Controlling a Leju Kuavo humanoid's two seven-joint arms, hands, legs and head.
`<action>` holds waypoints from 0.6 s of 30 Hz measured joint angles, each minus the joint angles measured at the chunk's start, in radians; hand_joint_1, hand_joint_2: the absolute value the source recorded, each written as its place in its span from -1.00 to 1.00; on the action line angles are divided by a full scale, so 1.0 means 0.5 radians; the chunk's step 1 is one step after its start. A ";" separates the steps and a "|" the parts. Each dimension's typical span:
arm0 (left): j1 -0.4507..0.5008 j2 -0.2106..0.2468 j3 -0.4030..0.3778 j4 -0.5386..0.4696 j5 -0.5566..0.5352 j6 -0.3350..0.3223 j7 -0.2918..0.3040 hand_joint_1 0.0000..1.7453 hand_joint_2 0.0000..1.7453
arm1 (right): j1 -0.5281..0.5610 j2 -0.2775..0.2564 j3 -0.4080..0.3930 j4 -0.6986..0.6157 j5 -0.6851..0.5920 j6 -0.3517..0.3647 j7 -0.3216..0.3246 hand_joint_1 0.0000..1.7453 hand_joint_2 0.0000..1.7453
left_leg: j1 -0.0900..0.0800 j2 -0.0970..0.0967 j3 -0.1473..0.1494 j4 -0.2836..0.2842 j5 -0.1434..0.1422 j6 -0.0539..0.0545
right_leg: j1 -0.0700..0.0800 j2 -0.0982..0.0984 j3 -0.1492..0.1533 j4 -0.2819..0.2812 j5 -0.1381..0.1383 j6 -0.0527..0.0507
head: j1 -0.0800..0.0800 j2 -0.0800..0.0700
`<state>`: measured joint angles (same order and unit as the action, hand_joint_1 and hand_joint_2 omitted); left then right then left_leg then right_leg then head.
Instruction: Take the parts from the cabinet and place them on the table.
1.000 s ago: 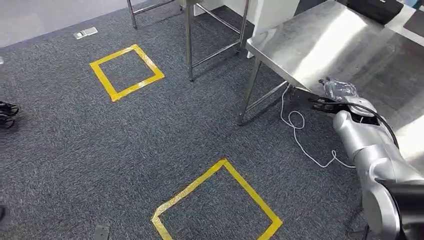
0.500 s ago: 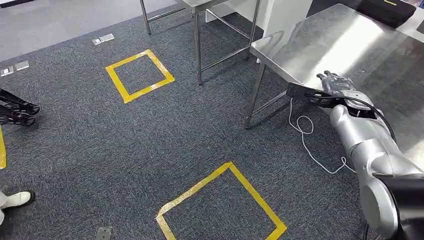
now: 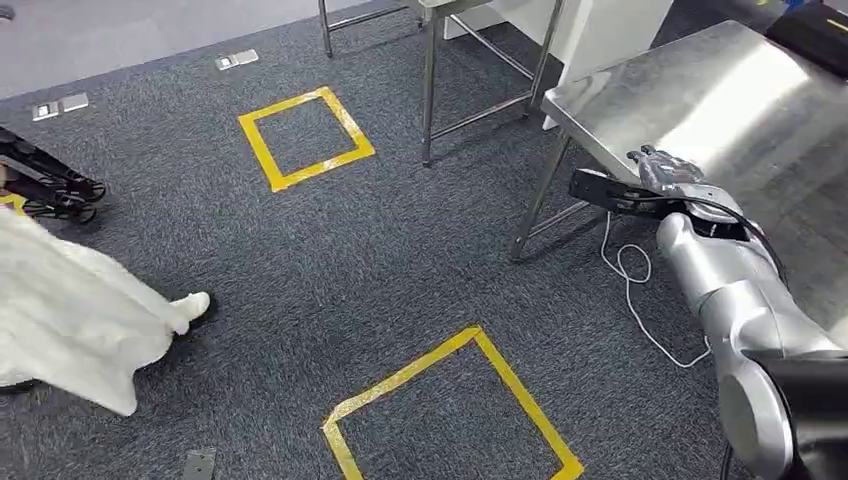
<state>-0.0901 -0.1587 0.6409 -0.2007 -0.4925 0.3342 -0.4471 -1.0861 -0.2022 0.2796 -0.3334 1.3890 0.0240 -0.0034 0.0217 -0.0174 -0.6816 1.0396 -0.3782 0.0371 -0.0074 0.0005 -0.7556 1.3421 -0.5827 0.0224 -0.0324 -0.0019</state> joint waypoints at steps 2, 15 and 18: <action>0.000 -0.003 0.000 0.001 0.000 0.000 0.000 -1.00 -1.00 | 0.017 -0.001 0.000 0.002 0.000 0.000 0.000 -1.00 -1.00 | 0.004 -0.020 0.001 0.000 0.002 -0.004 | -0.012 0.000 0.050 -0.139 0.085 0.040 | 0.001 0.000; 0.005 -0.003 0.003 0.000 -0.015 0.001 0.003 -1.00 -1.00 | 0.229 0.038 -0.002 0.014 -0.100 -0.110 0.053 -1.00 -1.00 | 0.011 0.016 -0.263 0.599 -0.286 -0.103 | -0.007 -0.021 0.338 -0.714 0.311 -0.062 | -0.015 0.000; 0.004 -0.002 0.007 0.000 -0.021 0.001 0.003 -1.00 -1.00 | 0.370 0.047 -0.015 0.017 -0.137 -0.173 0.091 -1.00 -1.00 | 0.018 0.033 -0.131 0.366 -0.137 -0.107 | -0.005 -0.036 0.342 -0.704 0.302 -0.069 | -0.017 0.000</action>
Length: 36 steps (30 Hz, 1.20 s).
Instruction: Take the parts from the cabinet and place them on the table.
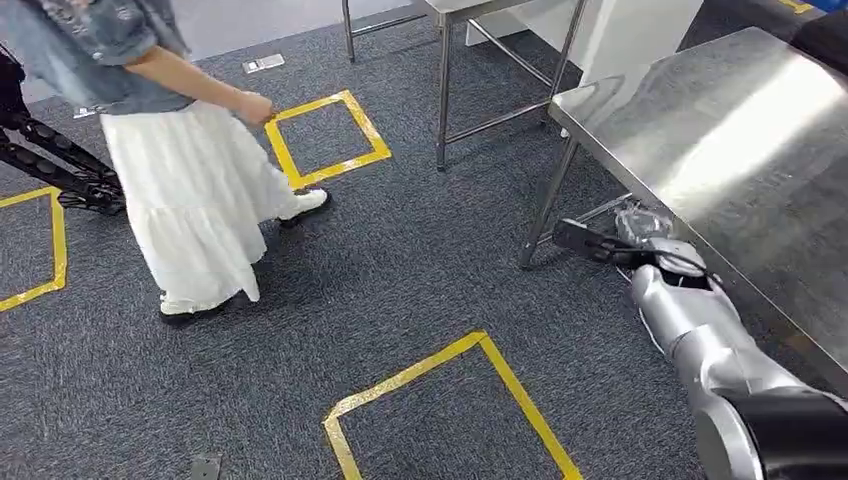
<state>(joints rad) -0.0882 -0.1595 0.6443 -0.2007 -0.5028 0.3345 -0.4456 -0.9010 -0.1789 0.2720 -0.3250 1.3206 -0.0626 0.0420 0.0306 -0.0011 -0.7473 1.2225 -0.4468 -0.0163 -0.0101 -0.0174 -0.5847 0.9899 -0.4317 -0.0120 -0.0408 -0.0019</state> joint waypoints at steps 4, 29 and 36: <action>-0.006 -0.002 -0.001 0.001 -0.027 -0.005 0.009 -1.00 -1.00 | 0.179 -0.017 -0.049 0.010 -0.043 -0.047 0.032 -1.00 -1.00 | -0.014 0.038 0.161 -0.315 0.073 0.018 | 0.039 -0.025 -0.017 0.037 -0.030 0.036 | 0.001 0.000; -0.021 -0.005 -0.001 -0.001 -0.124 0.012 0.047 -1.00 -1.00 | 1.104 0.081 -0.626 0.113 -0.492 -0.098 0.098 -1.00 -1.00 | -0.008 -0.010 -0.083 0.220 -0.152 0.007 | 0.007 -0.025 0.056 -0.044 -0.021 -0.007 | 0.005 0.000; -0.044 0.013 -0.002 -0.002 -0.166 0.023 0.051 -1.00 -1.00 | 1.367 0.212 -0.787 0.167 -0.557 0.025 0.153 -1.00 -1.00 | -0.037 0.062 0.216 -0.363 0.058 0.039 | 0.042 -0.082 0.068 -0.018 -0.061 0.029 | 0.008 0.000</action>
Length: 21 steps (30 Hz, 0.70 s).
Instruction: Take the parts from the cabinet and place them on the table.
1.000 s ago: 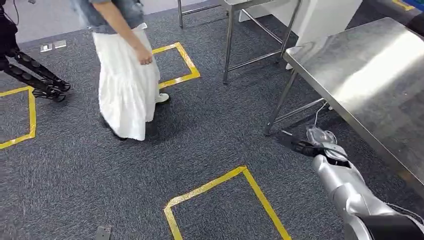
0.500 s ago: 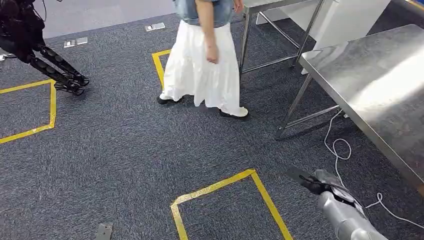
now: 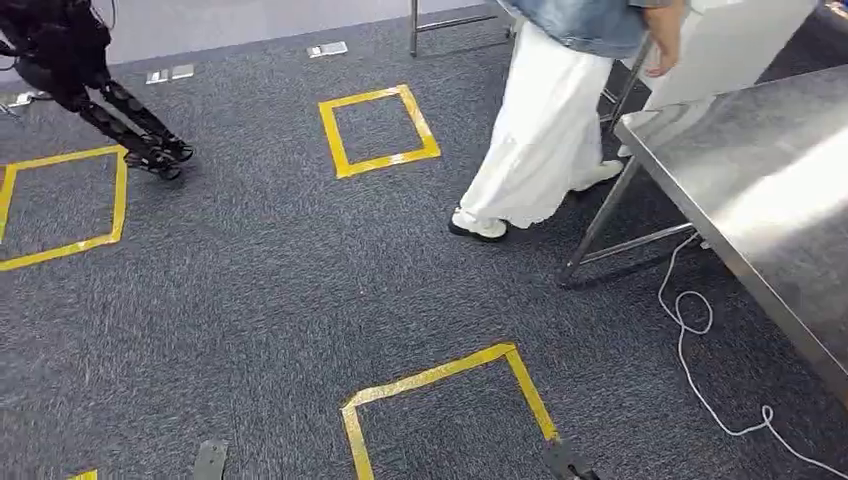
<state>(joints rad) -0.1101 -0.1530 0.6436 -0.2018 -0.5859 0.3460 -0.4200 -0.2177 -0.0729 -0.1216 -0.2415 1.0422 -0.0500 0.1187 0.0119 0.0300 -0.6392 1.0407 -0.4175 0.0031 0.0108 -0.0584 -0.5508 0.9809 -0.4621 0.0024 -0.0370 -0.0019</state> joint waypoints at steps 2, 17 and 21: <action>0.000 -0.001 0.000 0.000 -0.003 0.000 0.002 -1.00 -1.00 | 0.057 0.030 -0.031 0.005 -0.009 0.002 0.005 -1.00 -1.00 | 0.015 -0.026 0.014 -0.040 0.026 0.040 | -0.003 0.014 -0.025 0.010 -0.025 0.020 | 0.000 0.000; -0.007 0.005 -0.008 -0.001 -0.079 0.002 0.053 -1.00 -1.00 | 0.220 0.159 -0.187 0.067 -0.089 0.125 0.030 -1.00 -1.00 | 0.024 -0.225 -0.029 -0.056 0.076 -0.012 | -0.075 0.151 0.029 -0.035 0.001 0.012 | -0.002 0.000; -0.008 0.006 -0.010 -0.001 -0.087 0.003 0.073 -1.00 -1.00 | 0.240 0.177 -0.209 0.072 -0.111 0.143 0.045 -1.00 -1.00 | 0.018 -0.086 -0.148 0.270 -0.143 -0.025 | -0.056 0.108 0.042 -0.042 0.005 -0.028 | -0.015 0.000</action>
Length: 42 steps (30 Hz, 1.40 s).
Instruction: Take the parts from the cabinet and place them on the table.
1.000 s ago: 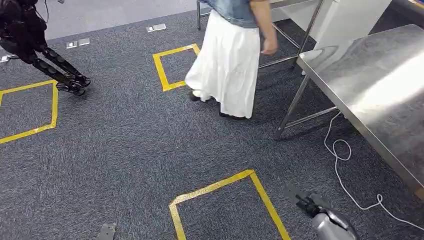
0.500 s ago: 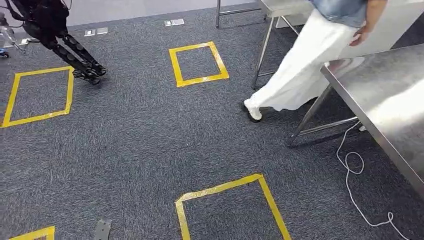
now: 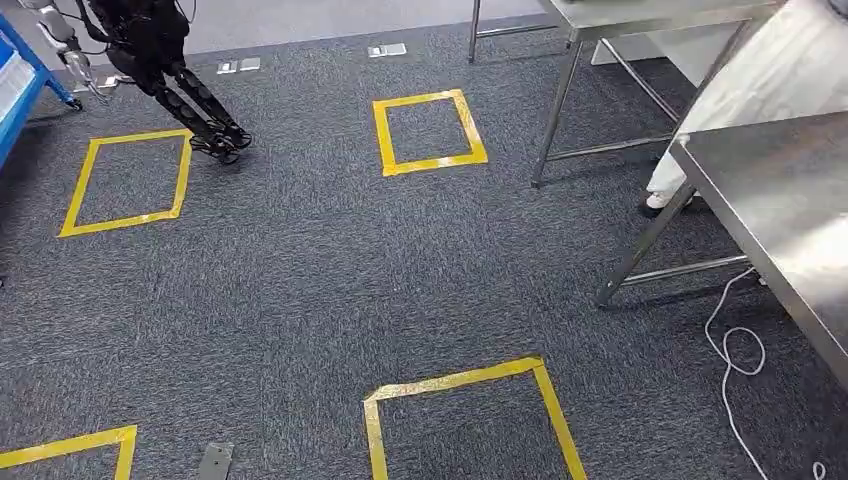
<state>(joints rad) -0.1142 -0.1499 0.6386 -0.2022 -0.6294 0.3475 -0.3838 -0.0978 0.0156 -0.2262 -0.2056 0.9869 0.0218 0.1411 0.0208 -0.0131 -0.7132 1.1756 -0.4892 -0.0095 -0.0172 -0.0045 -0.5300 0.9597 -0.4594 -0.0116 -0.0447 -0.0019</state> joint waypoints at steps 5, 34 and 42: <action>0.016 0.011 -0.016 0.000 -0.020 -0.157 0.106 -1.00 -1.00 | 0.035 0.019 -0.078 0.008 -0.079 0.031 0.004 -1.00 -1.00 | 0.014 0.032 -0.001 0.078 0.053 -0.017 | 0.016 -0.076 0.013 0.008 -0.025 -0.013 | -0.001 0.000; 0.090 0.037 -0.034 0.005 -0.056 -0.343 0.297 -1.00 -1.00 | 0.071 0.000 -0.140 0.021 -0.004 0.070 0.001 -1.00 -1.00 | -0.001 0.018 -0.083 0.305 -0.142 -0.003 | 0.024 -0.067 -0.052 0.031 0.009 -0.019 | 0.008 0.000; 0.078 0.041 -0.034 0.005 -0.081 -0.355 0.307 -1.00 -1.00 | 0.072 0.014 -0.140 0.021 0.058 0.085 0.009 -1.00 -1.00 | -0.060 0.117 0.237 -0.335 0.101 0.081 | 0.058 -0.198 -0.039 0.016 0.000 -0.002 | 0.005 0.000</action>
<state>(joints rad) -0.0750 -0.1293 0.6214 -0.1999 -0.6699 0.1701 -0.2300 -0.0616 0.0229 -0.2964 -0.1953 1.0158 0.0645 0.1457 -0.0091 0.0452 -0.5948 1.0079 -0.4389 0.0312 0.0120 -0.1034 -0.5495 0.9676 -0.4595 -0.0127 -0.0420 -0.0019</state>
